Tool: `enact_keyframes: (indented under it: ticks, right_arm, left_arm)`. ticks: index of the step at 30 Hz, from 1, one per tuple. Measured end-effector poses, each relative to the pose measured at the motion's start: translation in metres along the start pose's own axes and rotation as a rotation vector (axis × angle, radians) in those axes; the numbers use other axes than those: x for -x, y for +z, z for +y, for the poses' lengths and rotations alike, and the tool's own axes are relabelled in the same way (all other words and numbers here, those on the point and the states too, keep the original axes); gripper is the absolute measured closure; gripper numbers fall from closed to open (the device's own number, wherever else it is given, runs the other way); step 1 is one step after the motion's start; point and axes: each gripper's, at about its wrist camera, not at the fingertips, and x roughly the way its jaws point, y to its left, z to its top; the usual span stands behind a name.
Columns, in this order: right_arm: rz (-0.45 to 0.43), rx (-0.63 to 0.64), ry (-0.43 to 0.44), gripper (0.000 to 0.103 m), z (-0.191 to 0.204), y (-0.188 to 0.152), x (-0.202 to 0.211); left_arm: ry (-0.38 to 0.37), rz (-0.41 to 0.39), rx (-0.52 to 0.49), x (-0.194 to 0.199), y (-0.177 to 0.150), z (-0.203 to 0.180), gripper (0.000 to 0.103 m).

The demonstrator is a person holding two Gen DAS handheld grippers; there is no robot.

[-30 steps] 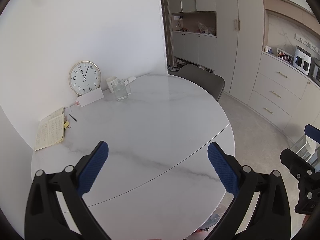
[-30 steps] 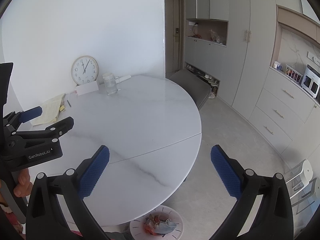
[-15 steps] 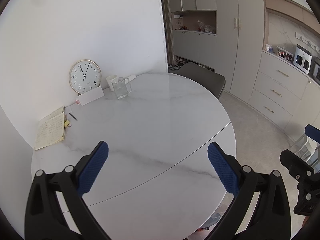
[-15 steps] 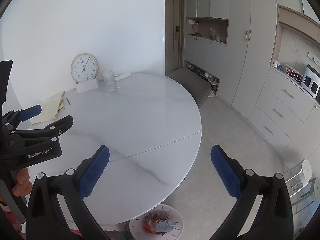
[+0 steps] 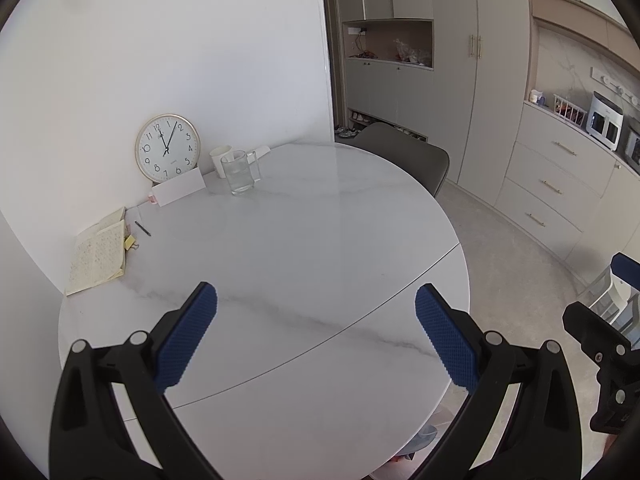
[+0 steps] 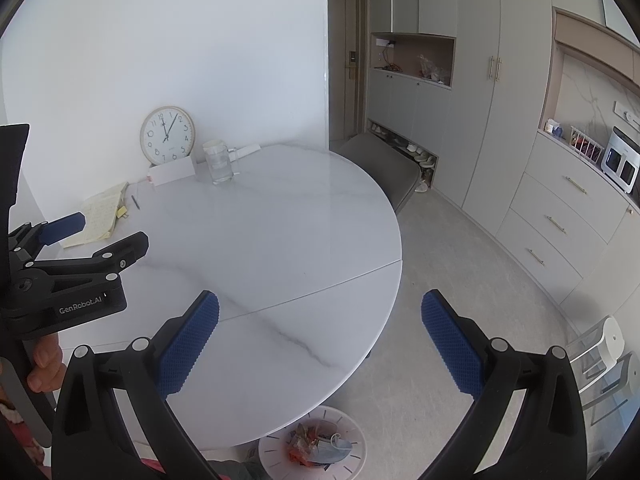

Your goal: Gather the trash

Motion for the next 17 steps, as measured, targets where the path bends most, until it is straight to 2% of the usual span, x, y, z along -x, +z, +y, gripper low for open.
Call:
enact_keyframes:
  ticks: [17]
  right_arm:
    - [0.005,-0.015,-0.003,0.002,-0.0038,-0.0071,0.0041]
  left_arm:
    - [-0.015,0.007,-0.008,0.0019,-0.0014,-0.0025,0.008]
